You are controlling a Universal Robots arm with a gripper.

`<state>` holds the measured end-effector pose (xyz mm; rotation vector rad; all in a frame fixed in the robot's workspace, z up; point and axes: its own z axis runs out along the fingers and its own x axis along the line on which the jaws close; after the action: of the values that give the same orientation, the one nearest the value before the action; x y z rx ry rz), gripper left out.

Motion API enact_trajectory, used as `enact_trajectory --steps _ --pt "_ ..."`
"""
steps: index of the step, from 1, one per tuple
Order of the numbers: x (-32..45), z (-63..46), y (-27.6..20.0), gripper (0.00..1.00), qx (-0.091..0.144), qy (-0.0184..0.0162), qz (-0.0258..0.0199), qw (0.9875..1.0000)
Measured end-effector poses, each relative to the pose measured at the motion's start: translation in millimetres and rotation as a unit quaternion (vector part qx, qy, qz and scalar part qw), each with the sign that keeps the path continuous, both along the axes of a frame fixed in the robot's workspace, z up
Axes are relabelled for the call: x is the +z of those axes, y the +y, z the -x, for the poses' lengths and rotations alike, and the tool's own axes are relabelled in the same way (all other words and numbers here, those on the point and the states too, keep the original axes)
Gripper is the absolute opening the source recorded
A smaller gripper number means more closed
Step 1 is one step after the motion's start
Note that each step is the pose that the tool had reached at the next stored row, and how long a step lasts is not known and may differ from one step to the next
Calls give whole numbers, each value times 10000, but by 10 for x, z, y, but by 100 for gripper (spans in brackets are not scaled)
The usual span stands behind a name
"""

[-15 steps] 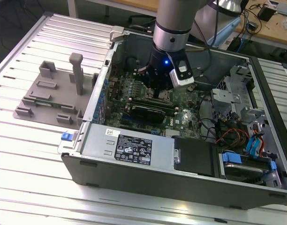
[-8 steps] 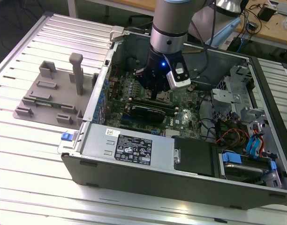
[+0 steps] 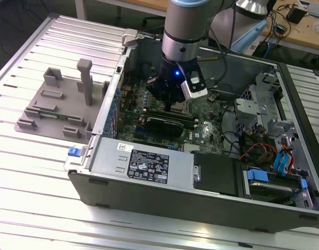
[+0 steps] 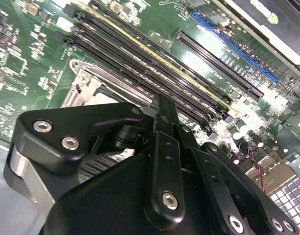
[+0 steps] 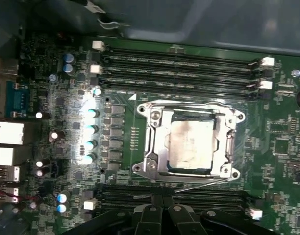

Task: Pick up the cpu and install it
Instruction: 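Install the second cpu locking lever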

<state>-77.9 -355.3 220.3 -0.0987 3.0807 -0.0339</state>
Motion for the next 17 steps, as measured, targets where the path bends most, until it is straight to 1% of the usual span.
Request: enact_trajectory --steps 1,4,6,7,8,9,10,12,14,16,17 --pt "-15 18 0 11 0 -4 -1 10000" --pt "-45 36 0 11 0 -14 -21 10000" --pt "-62 63 -6 11 0 -32 -75 10000" --pt "-62 77 -22 11 1 -41 -112 9999" --pt "-63 89 -45 11 0 -53 -169 9998" --pt "-64 96 -69 11 0 -61 -215 9998" --pt "-65 100 -94 11 0 -64 -246 9997" --pt "-65 103 -121 11 0 -64 -276 9996" --pt "-71 107 -149 11 -1 -70 -344 9994" --pt "-79 109 -157 11 -1 -81 -400 9992" --pt "-86 111 -162 11 -1 -95 -468 9989"
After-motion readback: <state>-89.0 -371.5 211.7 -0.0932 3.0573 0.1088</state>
